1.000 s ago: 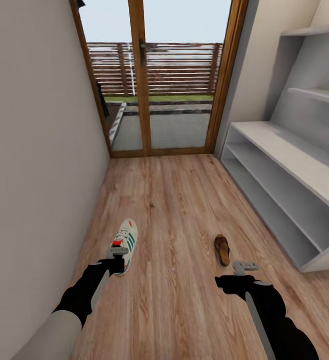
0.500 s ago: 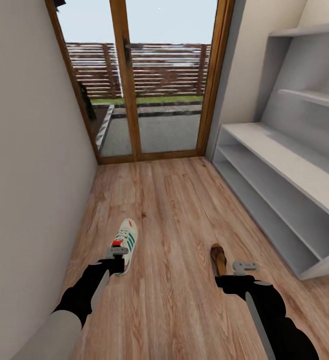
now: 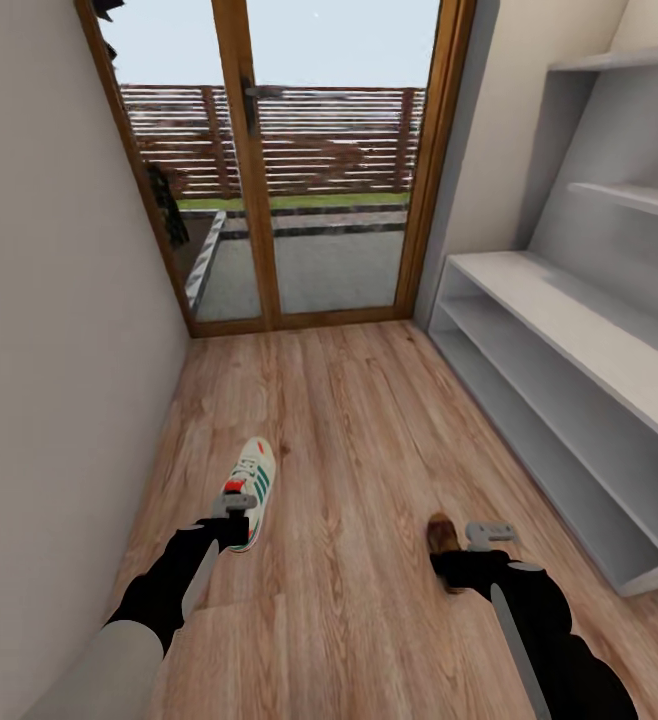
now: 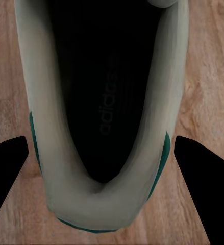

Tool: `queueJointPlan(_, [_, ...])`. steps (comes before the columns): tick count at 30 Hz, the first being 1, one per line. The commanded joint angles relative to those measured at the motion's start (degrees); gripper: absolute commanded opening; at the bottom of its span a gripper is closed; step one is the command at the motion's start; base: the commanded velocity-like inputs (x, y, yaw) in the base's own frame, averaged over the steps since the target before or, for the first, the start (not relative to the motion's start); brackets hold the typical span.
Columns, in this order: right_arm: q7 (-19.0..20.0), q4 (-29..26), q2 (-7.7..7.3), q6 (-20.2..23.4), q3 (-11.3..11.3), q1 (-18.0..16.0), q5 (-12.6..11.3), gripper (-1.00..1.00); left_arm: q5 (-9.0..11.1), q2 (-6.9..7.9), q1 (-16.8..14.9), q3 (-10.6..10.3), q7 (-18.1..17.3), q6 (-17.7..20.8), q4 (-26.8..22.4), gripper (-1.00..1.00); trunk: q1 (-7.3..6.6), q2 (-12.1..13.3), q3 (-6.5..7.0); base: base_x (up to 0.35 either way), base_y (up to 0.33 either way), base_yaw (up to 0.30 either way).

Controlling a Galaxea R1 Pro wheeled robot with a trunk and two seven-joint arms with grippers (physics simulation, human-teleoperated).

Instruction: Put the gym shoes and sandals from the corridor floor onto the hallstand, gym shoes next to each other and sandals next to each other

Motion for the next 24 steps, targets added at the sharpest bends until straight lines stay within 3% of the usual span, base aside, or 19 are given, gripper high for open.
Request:
queueJointPlan(1, [0.0,0.0,0.0,0.0,0.0,0.0,0.0,1.0,0.0,0.0,0.0,0.0,-0.1,0.0,0.0,-1.0,0.0,0.0,0.0,0.286,0.0,-0.039])
queueJointPlan(13, [0.0,-0.1,0.0,0.0,0.0,0.0,0.0,1.0,0.0,0.0,0.0,-0.1,-0.1,0.0,0.0,-1.0,0.0,0.0,0.0,0.269,0.0,-0.2])
queueJointPlan(24, [0.0,0.0,0.0,0.0,0.0,0.0,0.0,1.0,0.0,0.0,0.0,-0.1,-0.1,0.0,0.0,-1.0,0.0,0.0,0.0,0.237,0.0,-0.032])
